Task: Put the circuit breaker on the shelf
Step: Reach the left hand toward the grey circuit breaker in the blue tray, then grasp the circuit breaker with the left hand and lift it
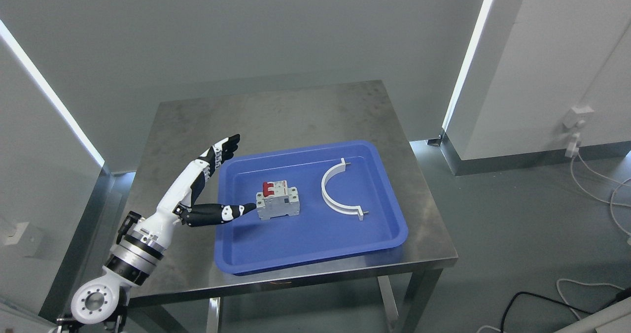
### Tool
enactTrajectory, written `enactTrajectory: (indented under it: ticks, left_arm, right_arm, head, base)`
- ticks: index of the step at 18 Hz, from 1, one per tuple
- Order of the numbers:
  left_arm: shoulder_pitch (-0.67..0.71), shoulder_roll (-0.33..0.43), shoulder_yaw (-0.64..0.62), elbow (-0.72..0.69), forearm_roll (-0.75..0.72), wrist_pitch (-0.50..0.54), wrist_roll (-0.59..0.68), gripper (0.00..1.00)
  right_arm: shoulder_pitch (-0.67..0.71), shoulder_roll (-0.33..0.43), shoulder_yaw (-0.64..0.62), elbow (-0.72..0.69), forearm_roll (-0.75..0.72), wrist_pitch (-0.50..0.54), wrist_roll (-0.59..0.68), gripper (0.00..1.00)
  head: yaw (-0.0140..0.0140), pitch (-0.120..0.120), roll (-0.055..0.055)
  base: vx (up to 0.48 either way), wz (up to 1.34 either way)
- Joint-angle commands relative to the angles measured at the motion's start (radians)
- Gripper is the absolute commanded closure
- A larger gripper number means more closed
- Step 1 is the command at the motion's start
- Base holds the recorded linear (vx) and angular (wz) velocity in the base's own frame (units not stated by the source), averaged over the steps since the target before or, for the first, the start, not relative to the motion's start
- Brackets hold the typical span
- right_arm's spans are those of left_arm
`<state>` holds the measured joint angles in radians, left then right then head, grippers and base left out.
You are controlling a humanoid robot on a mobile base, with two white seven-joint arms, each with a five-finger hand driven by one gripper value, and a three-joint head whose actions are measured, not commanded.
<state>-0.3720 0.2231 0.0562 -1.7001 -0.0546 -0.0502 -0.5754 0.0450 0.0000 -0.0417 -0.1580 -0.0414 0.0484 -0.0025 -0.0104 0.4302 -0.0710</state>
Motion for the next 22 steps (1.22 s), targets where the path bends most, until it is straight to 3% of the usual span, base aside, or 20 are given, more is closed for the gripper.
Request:
enactTrajectory:
  ticks: [1,5,11,14,22]
  left_arm:
    - [-0.076,0.117,-0.123,0.005,-0.184,0.055,-0.081,0.02]
    - [-0.105,0.104,-0.147,0.019,-0.244,0.081,-0.130,0.12]
    - [-0.171,0.087,-0.203,0.042,-0.302,0.185,-0.150,0.17]
    - [-0.163,0.064,-0.205,0.045,-0.317,0.187,-0.202,0.25]
    - [-0.170,-0.016,-0.197,0.076,-0.389,0.185,-0.215,0.34]
  right_arm:
    - [0.001,-0.017,0.000,0.000,0.000,-0.001,-0.001,0.00]
    - [-0.001,-0.017,0.000,0.000,0.000,-0.001,-0.001,0.00]
    - [0.001,-0.017,0.000,0.000,0.000,-0.001,-0.001,0.00]
    - [-0.001,-0.017,0.000,0.000,0.000,-0.001,-0.001,0.00]
    - [0.001,-0.017,0.000,0.000,0.000,-0.001,-0.001,0.00]
  head:
    - [0.0000,0.000,0.000]
    - [0.0000,0.000,0.000]
    - [0.0000,0.000,0.000]
    - [0.0000,0.000,0.000]
    - [0.0000,0.000,0.000]
  base:
    - [0.000,0.00]
    - [0.000,0.00]
    - [0.000,0.00]
    - [0.000,0.00]
    - [0.000,0.00]
